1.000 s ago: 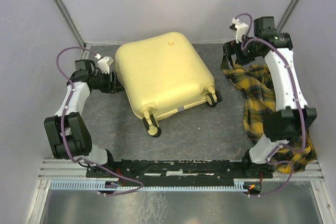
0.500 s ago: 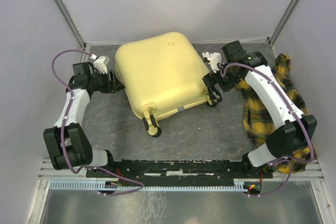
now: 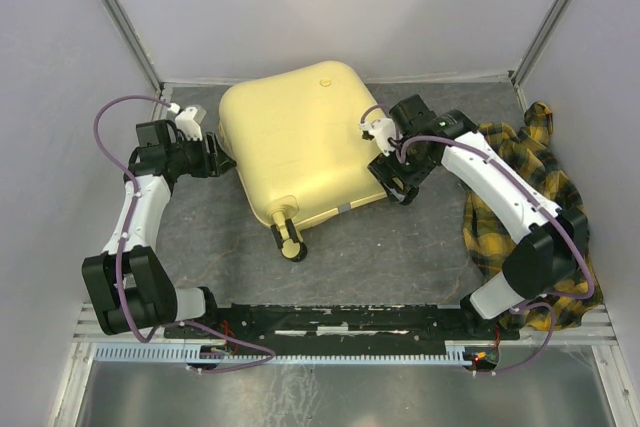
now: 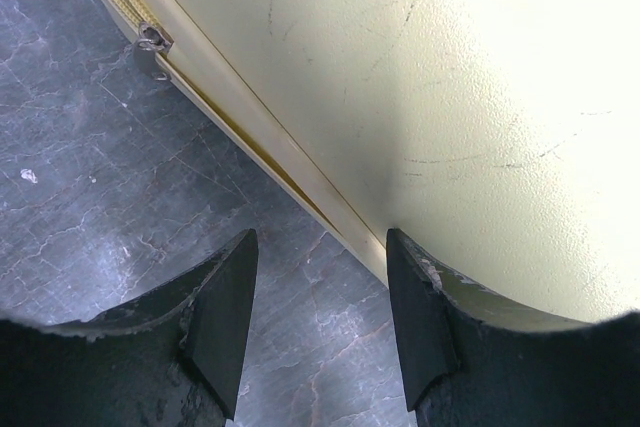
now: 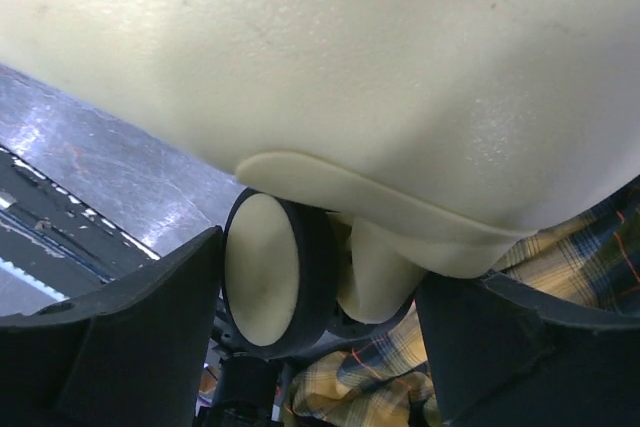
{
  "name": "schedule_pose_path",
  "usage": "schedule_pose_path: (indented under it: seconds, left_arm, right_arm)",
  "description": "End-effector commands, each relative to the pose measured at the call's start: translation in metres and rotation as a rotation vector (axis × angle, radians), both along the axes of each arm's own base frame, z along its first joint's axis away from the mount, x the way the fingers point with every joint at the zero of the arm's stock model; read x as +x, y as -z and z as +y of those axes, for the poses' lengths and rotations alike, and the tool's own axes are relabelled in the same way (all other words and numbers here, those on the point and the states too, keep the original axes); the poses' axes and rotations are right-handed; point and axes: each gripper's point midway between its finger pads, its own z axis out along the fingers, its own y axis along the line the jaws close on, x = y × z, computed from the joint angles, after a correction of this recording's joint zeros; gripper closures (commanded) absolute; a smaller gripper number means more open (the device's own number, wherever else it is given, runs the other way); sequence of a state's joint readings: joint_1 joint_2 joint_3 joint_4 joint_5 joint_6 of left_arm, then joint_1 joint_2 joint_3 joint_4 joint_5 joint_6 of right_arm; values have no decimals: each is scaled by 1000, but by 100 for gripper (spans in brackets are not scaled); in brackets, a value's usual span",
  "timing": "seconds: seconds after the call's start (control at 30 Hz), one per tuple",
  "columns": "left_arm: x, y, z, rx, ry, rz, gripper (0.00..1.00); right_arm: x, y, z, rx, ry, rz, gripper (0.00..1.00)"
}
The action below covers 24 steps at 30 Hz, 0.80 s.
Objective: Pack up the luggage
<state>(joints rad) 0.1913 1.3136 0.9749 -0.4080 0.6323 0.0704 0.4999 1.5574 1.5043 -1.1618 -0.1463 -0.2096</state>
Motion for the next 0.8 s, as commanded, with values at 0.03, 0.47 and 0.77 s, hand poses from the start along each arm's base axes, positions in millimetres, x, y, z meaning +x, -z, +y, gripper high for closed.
schedule_pose_path:
  seconds: [0.03,0.47,0.77]
  left_arm:
    - [9,-20,1,-15,-21,-68,39]
    - [17,-24,4,-249,-101,-12,40]
    - [19,-23,10,-244,-128,-40,40]
  right_arm:
    - [26,3,-12,-89,47,-113,29]
    - [83,-127,28,158,15,-530,99]
    - [117,-99,14,92,-31,-653,99]
